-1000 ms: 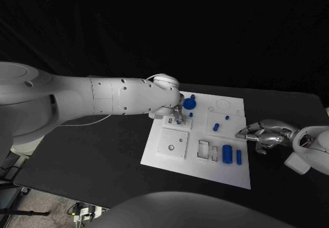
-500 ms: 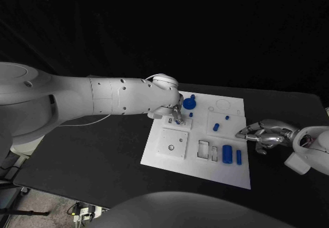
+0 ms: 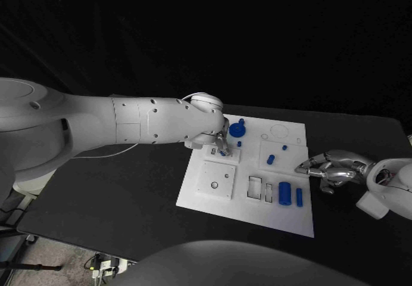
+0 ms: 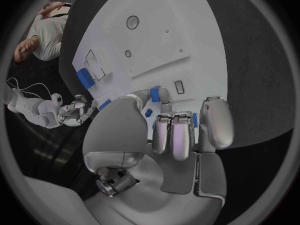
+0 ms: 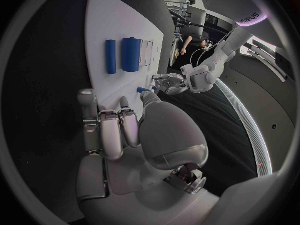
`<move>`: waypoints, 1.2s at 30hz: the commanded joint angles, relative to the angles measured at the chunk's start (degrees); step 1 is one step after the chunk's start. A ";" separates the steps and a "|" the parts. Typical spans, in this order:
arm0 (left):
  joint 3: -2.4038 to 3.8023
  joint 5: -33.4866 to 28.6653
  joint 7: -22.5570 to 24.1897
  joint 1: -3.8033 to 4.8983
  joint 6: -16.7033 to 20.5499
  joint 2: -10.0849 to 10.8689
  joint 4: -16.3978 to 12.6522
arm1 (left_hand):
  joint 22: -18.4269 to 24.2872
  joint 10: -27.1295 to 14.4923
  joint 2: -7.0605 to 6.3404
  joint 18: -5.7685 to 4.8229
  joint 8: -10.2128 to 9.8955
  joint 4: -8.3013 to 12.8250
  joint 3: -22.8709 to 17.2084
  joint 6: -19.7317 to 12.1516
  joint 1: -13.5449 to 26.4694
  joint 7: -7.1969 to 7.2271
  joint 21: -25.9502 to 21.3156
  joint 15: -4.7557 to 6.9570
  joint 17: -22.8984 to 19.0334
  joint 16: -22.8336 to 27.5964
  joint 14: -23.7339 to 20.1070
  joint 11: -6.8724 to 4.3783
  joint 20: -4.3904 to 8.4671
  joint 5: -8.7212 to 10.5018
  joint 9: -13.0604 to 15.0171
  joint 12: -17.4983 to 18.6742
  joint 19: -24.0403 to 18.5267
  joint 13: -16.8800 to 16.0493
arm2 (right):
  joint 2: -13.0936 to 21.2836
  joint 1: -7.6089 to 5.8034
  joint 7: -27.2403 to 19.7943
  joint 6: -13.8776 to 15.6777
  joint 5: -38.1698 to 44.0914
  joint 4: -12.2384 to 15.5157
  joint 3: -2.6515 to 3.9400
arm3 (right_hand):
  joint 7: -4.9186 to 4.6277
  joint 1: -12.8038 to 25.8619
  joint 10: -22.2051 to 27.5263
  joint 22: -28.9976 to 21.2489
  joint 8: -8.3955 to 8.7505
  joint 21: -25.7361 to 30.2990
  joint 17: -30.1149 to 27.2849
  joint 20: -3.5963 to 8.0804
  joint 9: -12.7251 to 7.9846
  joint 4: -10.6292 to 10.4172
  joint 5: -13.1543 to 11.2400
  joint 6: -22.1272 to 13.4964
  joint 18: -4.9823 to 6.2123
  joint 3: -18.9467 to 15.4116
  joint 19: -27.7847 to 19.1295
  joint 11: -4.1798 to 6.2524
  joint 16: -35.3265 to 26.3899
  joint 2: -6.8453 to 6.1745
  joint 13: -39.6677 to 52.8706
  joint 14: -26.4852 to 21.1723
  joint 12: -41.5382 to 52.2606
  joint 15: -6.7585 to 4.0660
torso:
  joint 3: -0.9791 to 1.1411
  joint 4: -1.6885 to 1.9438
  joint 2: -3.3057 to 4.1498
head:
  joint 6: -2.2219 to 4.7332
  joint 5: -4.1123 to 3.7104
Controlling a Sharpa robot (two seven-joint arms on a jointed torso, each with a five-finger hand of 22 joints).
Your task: Assemble the parts on the task board
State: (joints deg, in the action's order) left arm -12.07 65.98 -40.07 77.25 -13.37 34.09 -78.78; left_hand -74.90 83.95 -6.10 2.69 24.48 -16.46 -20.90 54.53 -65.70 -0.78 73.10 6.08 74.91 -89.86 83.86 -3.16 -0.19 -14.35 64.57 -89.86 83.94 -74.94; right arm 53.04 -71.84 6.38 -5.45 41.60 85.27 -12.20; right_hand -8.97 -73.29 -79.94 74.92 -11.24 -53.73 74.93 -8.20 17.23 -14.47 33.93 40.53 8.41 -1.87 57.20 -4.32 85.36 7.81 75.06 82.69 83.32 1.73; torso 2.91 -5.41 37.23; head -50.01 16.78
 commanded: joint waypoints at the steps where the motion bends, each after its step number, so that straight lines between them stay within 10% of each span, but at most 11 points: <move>1: -0.05 -0.30 -8.23 -0.08 -0.82 -0.15 -0.16 | -10.62 5.74 -0.07 0.59 -2.01 -0.11 2.22 -0.56 3.31 -0.98 -0.29 -0.72 15.09 -0.14 6.14 0.63 -0.68 3.78 -1.47 0.34 0.91 -14.64 | -0.08 0.37 1.17 -1.39 0.60 -0.11 -0.28 | 0.01 -0.06 0.47 2.37 0.37 0.30 9.53 0.01 0.00 -0.07 0.24 -0.48 0.32 0.30 -0.44 0.07 -0.14 -0.53 8.53 -0.37 -0.18 -0.05 | 0.01 -0.02 0.03 | 0.01 -0.03; 8: -0.05 -0.50 -8.16 -0.09 -0.64 -0.15 -0.02 | -10.61 5.75 0.45 0.65 -5.36 -0.12 7.68 -0.72 8.35 -1.72 -0.42 -1.35 15.09 -0.14 6.14 1.36 -1.36 8.84 -4.11 0.32 0.92 -14.66 | -0.09 0.39 1.12 -1.38 0.59 -0.12 -0.28 | 0.01 -0.06 0.49 2.34 0.37 0.40 9.52 0.01 0.00 -0.06 0.26 -0.48 0.34 0.36 -0.48 0.07 -0.15 -0.55 8.51 -0.37 -0.20 -0.05 | 0.01 -0.02 0.01 | 0.01 -0.10; 36: -0.11 -1.25 -8.30 -0.34 -0.42 0.06 0.73 | -10.53 5.76 1.43 0.73 -6.49 -0.29 13.33 -3.84 10.98 -2.54 -0.85 -1.81 15.09 -0.14 6.14 1.93 -1.85 11.38 -4.03 0.29 0.87 -14.69 | 0.01 0.68 0.98 -1.41 0.57 -0.23 -0.28 | 0.00 -0.08 0.54 2.29 0.38 0.56 9.49 0.02 -0.01 0.00 0.31 -0.48 0.36 0.46 -0.54 0.07 -0.17 -0.61 8.46 -0.38 -0.25 -0.05 | 0.00 0.04 0.01 | 0.01 -0.08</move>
State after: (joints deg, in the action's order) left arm -12.04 65.51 -39.91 77.10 -13.41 34.14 -78.05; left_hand -74.90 84.05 -4.60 2.69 17.75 -16.80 -7.83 50.95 -55.23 -3.37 72.34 4.70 74.95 -89.86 83.87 -1.64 -1.53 -3.26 60.48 -89.65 84.03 -74.94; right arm 53.10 -71.63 6.11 -5.46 41.37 85.12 -12.13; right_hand -8.98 -73.29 -79.63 74.90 -11.09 -53.53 74.91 -8.20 17.30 -14.48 33.93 40.51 8.41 -1.87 57.20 -4.21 85.36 7.81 75.06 82.69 83.42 1.73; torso 2.90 -5.35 37.19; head -50.01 16.63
